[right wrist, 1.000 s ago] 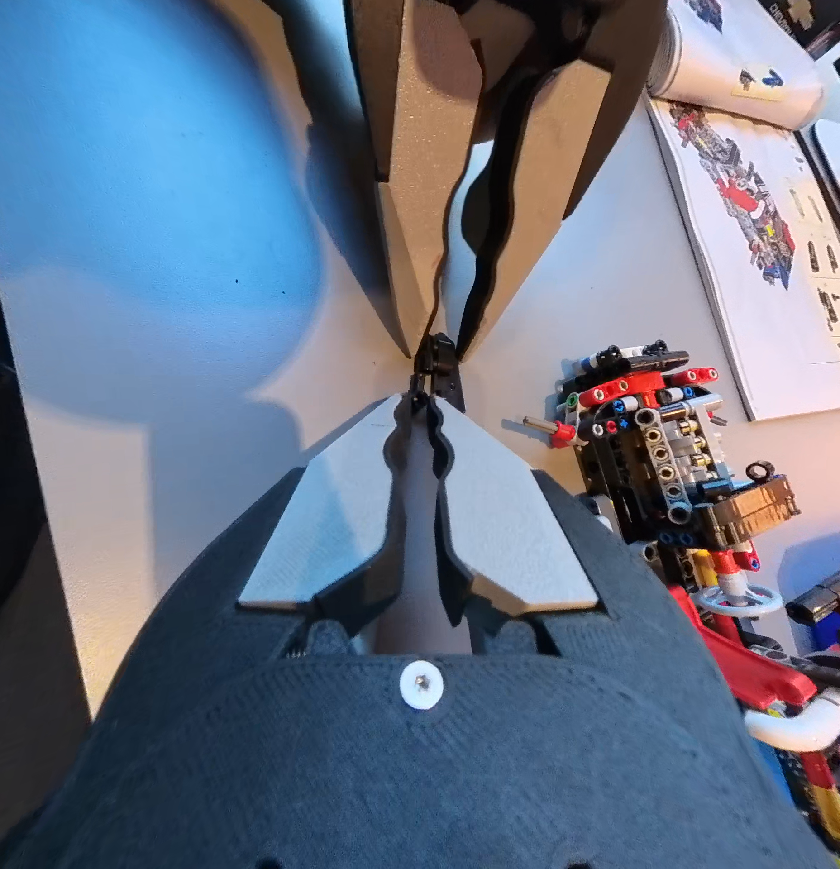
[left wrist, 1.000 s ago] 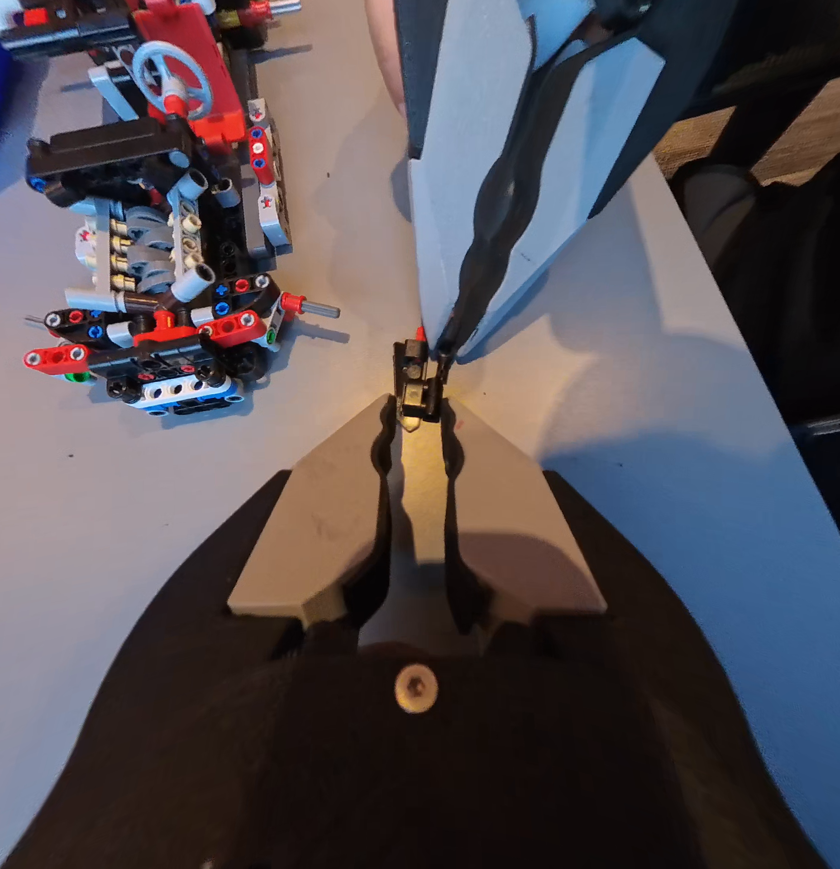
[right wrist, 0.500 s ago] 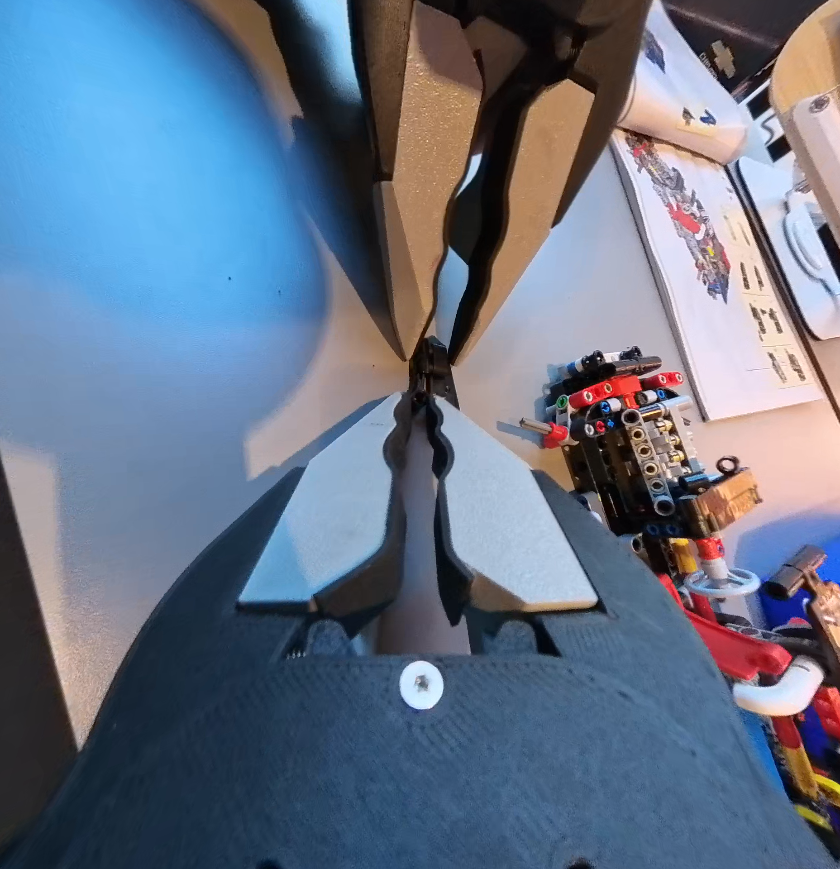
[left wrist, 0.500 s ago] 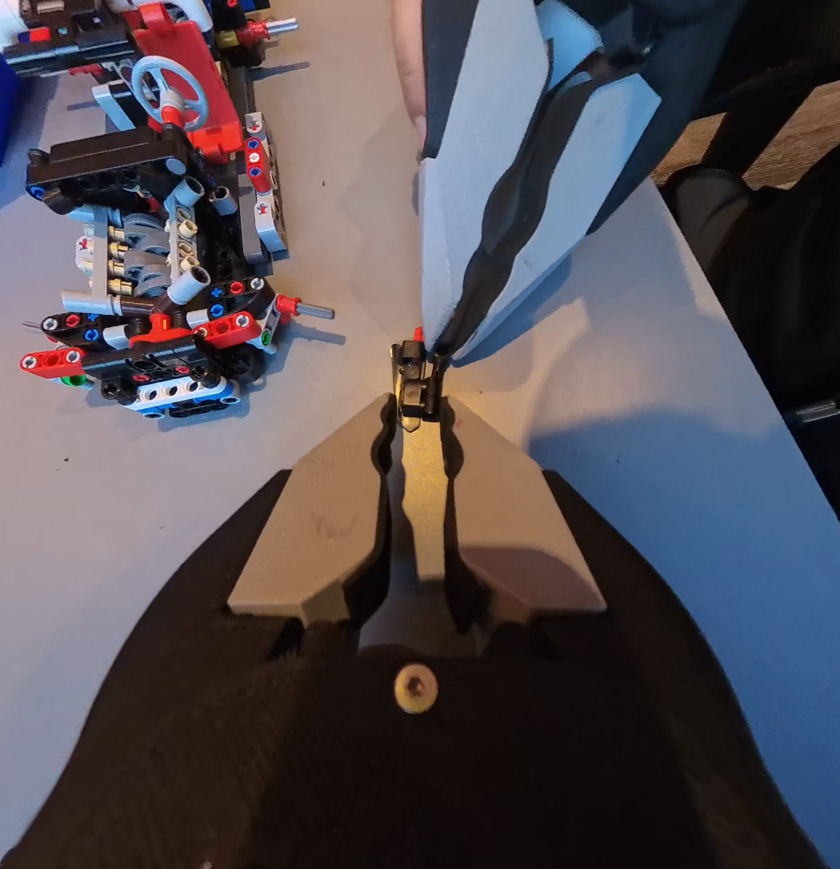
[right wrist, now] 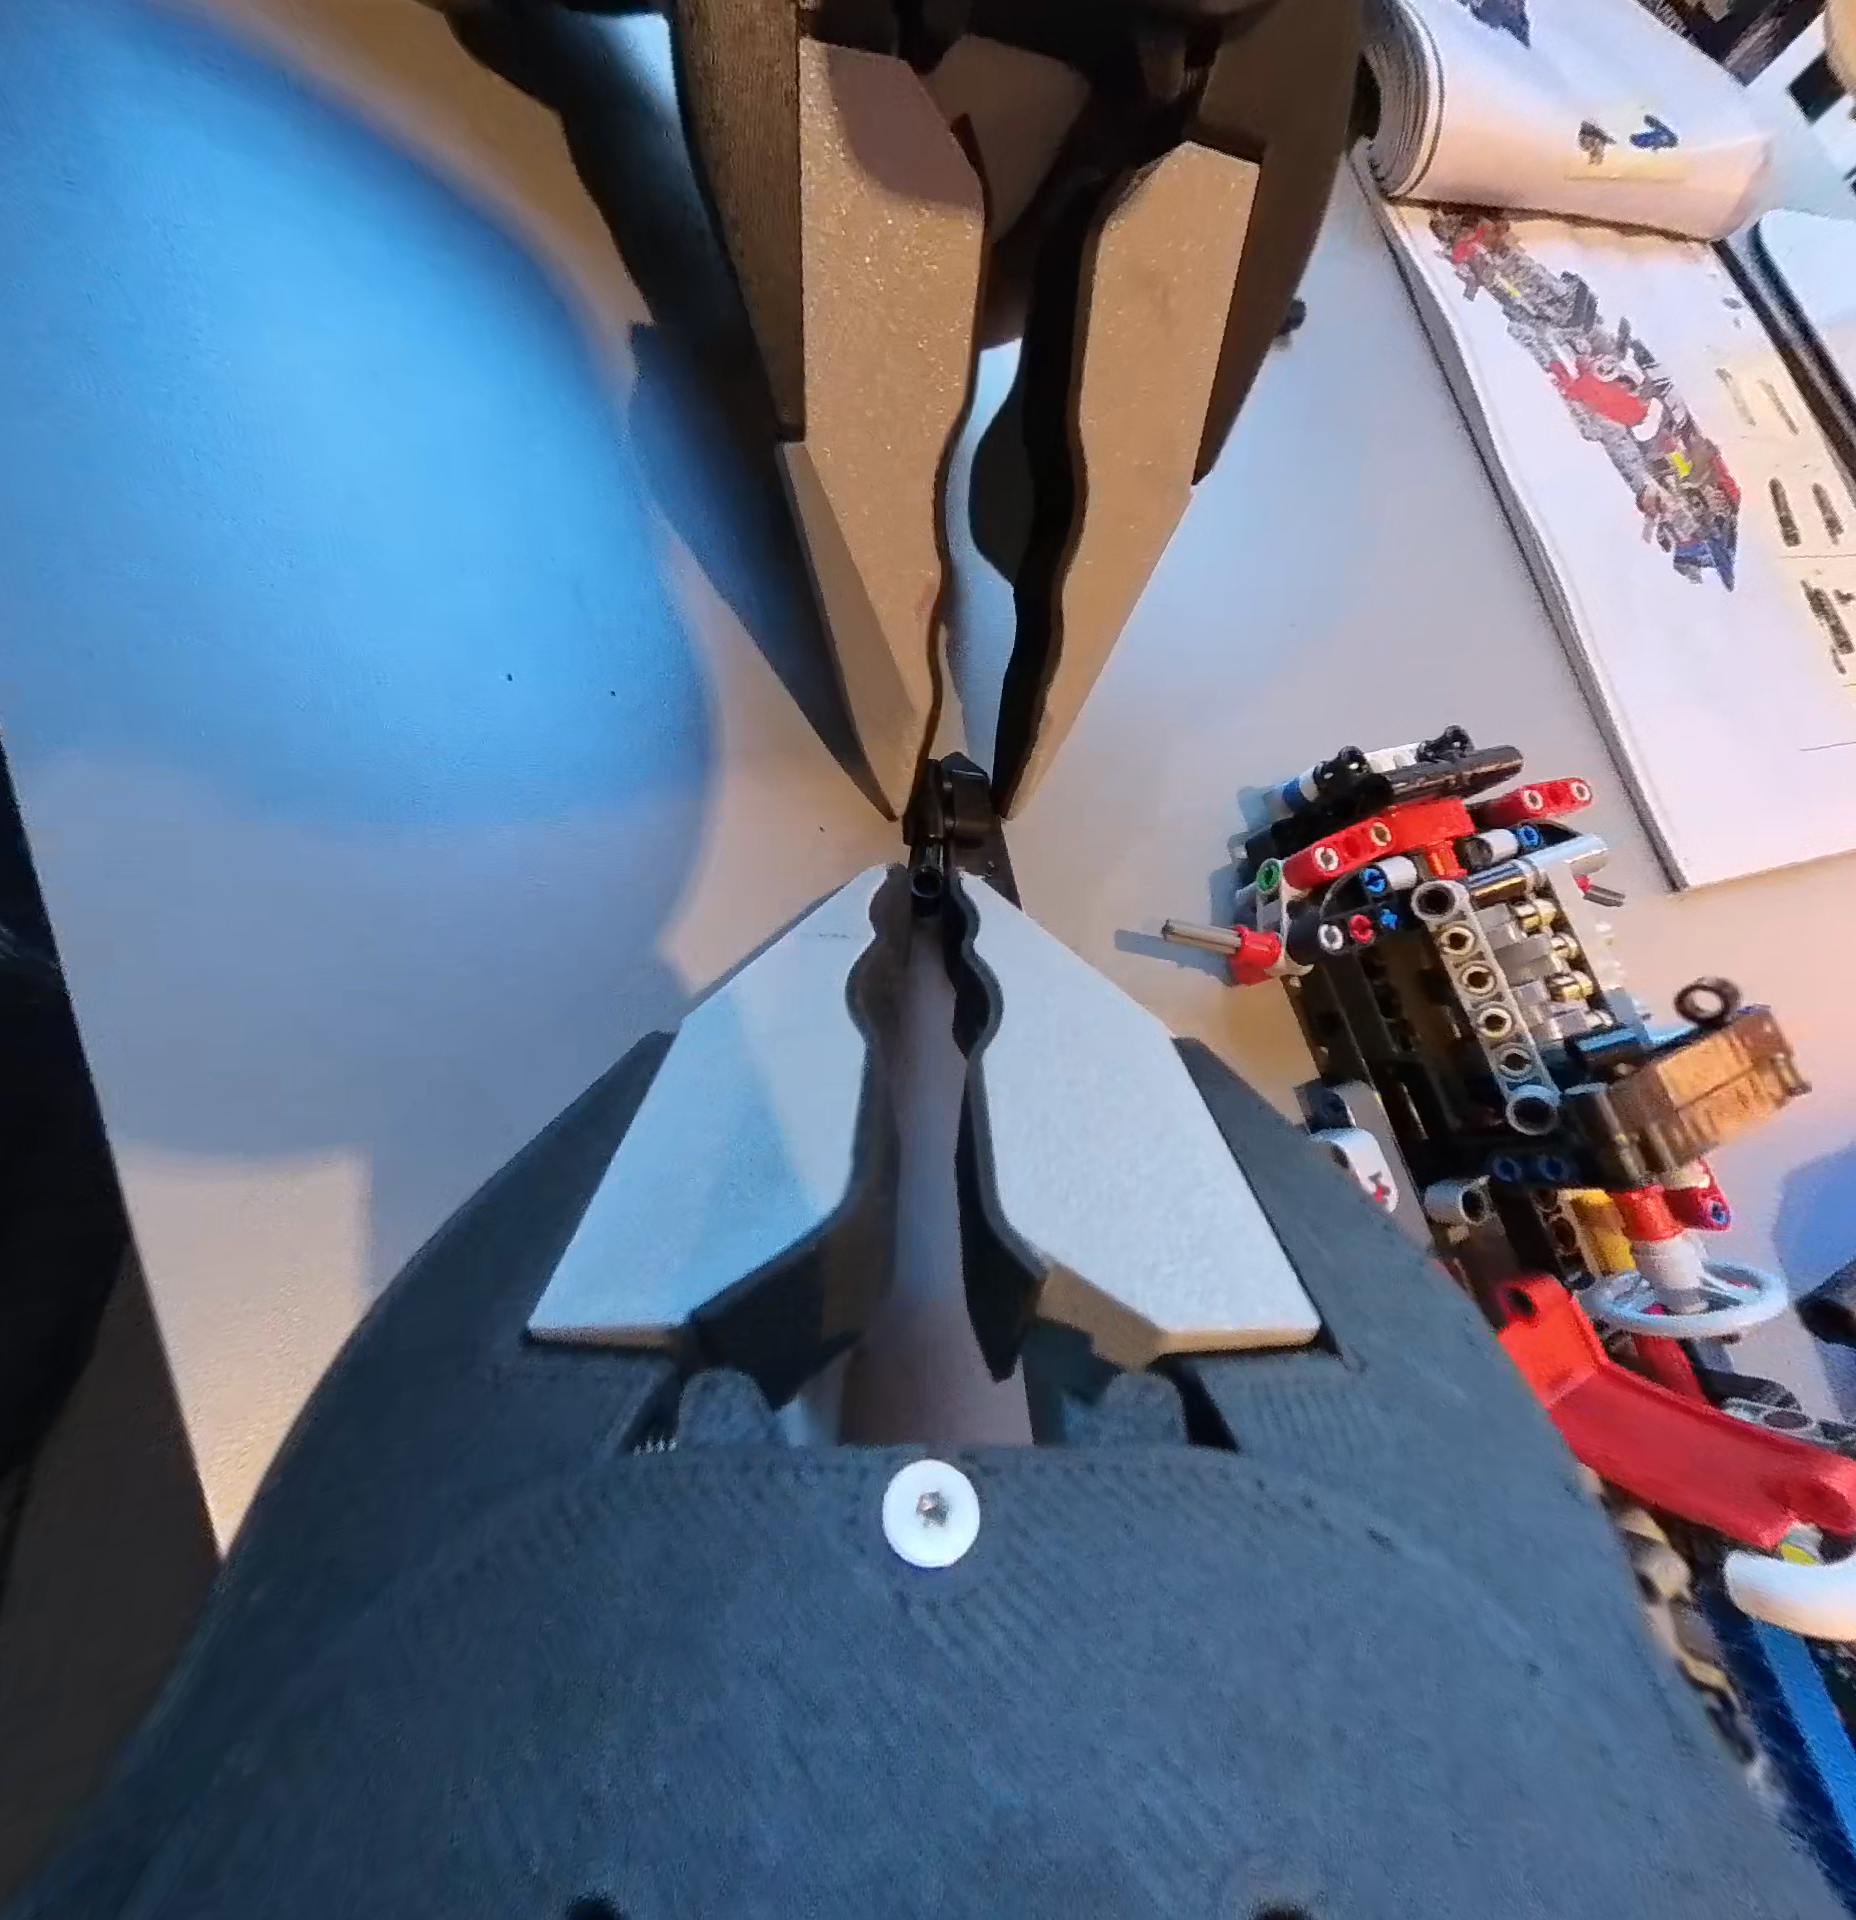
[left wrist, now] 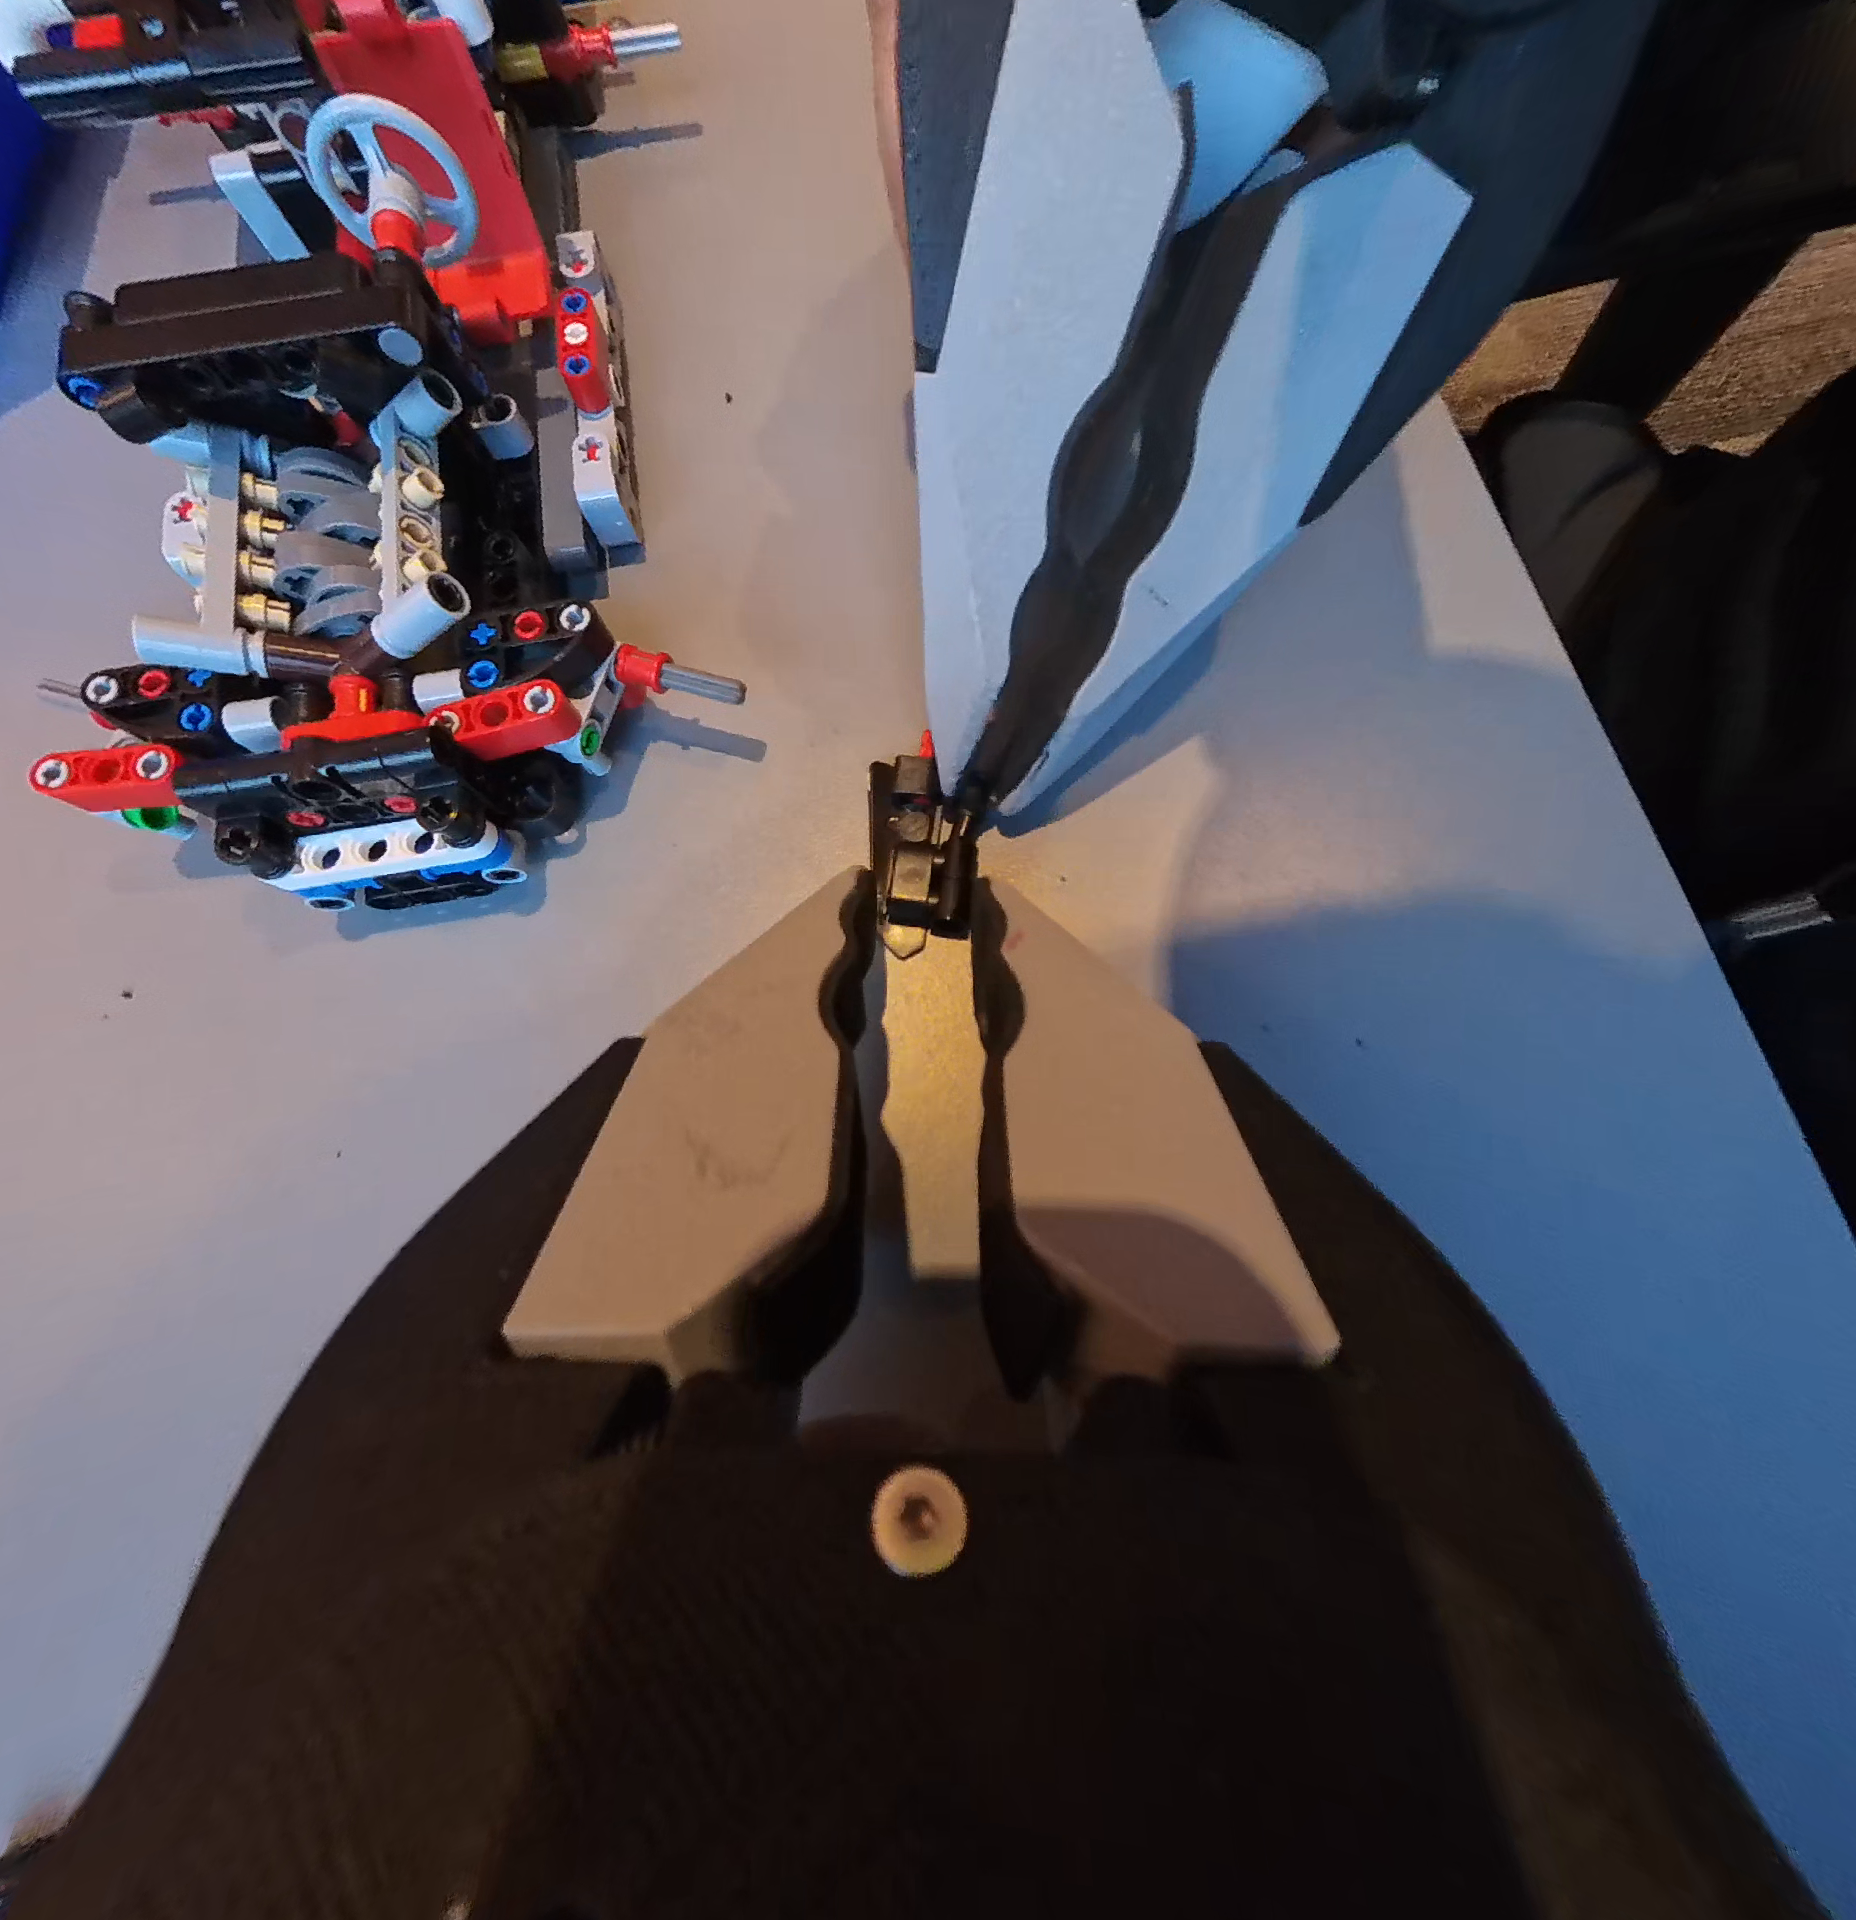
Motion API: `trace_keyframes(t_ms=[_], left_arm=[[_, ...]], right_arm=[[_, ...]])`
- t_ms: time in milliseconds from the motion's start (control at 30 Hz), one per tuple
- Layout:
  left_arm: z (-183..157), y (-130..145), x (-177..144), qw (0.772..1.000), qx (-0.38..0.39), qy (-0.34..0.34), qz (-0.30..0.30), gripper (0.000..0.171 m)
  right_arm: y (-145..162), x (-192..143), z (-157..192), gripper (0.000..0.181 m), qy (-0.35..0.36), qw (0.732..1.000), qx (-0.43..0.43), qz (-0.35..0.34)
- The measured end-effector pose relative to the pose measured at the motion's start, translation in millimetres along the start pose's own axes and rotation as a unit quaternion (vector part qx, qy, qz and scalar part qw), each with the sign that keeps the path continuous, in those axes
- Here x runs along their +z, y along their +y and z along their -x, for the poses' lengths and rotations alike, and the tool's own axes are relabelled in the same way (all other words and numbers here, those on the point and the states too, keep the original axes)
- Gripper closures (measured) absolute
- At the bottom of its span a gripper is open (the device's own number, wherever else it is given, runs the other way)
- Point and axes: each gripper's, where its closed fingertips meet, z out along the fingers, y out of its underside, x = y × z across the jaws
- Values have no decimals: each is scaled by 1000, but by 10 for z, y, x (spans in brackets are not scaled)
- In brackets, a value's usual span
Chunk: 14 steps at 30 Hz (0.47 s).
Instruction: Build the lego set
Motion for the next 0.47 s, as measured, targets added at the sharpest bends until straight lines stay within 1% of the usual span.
trace_keyframes(t_ms=[100,233,300,400,467], left_arm=[[1,-1,3,1000,-5,-7,0,157],[2,-2,4,1000,-9,-3,0,158],[4,-4,5,1000,-17,4,-2,158],[4,-6,6,1000,-24,11,-3,157],[0,-5,7,1000,-18,8,-3,157]], right_arm=[[-1,6,-2,178,12,1000,-13,2],[-7,13,-3,178,-3,1000,5,1],[-14,12,-9,178,-25,999,31,-4],[-28,8,-27,178,-68,993,97,-11],[-49,15,-39,178,-70,991,110,-15]])
